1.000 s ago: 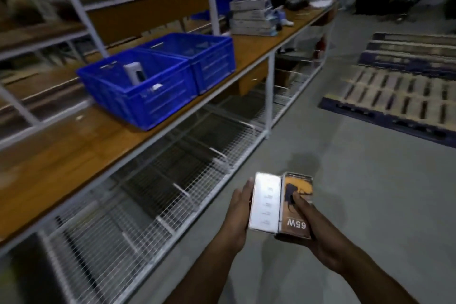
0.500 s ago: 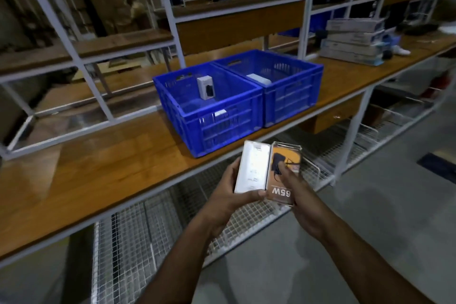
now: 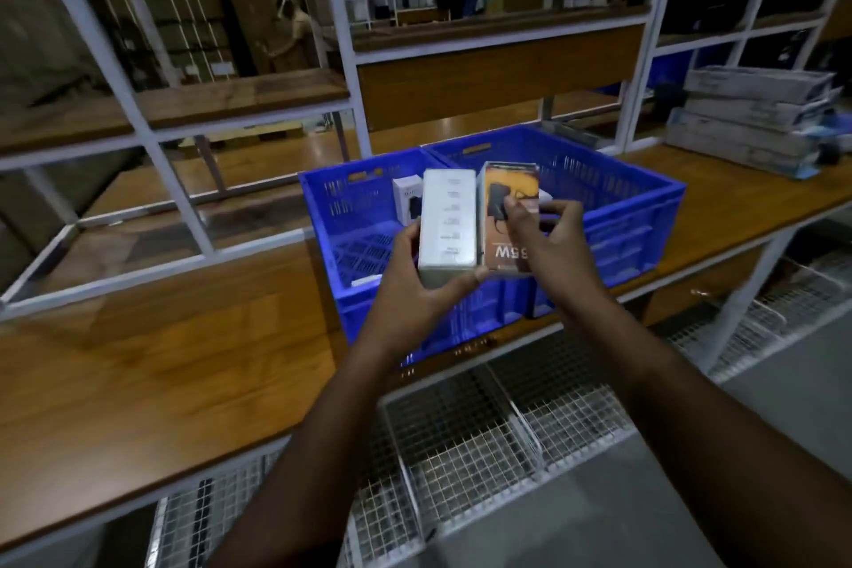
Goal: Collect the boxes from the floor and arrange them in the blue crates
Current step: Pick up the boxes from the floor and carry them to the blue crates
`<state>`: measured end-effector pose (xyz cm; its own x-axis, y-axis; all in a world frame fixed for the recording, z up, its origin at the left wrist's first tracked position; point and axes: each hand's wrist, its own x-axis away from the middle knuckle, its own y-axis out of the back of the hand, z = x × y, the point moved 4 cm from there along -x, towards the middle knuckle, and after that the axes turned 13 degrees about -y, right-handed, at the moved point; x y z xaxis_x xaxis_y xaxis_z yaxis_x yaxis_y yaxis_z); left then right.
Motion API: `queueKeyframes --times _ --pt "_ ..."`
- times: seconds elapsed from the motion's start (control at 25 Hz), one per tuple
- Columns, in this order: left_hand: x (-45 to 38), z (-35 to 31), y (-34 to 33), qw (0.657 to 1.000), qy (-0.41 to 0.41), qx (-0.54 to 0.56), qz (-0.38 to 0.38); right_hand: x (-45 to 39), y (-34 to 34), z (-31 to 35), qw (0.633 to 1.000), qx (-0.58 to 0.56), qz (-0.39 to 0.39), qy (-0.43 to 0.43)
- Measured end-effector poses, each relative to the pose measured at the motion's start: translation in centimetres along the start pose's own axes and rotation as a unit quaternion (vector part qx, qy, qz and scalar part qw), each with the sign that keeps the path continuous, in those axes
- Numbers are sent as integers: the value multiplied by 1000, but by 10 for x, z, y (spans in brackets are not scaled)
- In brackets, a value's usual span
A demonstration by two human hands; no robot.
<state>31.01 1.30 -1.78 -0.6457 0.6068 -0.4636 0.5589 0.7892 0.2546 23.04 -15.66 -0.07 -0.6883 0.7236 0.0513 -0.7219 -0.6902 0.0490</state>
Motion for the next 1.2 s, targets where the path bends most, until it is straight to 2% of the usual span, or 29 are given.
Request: queueKeyframes --times 0.24,0.44,0.52,0.6,0.68,0.8,0.88,0.96,1.2 --pt "-102 45 31 996 61 -31 56 -93 -42 20 990 141 11 -3" --pt "-152 98 35 966 133 -143 168 -154 -56 1 957 263 -10 -120" --pt "-164 112 34 944 140 -197 224 -165 -57 -6 931 342 -35 -125" --pt "-176 124 32 919 126 -256 271 -169 -58 -9 894 434 -69 -87" --pt "-191 134 33 898 113 -320 279 -168 -62 -11 865 491 -91 -55" --pt "-212 147 40 876 104 -391 262 -168 -72 -17 816 572 -80 -29" --pt "-218 160 39 858 102 -414 287 -170 -75 -20 787 610 -88 -16" --pt "-217 173 35 835 98 -419 342 -170 -77 -23 780 619 -88 -19" --pt "-216 200 30 767 102 -434 461 -158 -81 -30 795 601 -78 -22"
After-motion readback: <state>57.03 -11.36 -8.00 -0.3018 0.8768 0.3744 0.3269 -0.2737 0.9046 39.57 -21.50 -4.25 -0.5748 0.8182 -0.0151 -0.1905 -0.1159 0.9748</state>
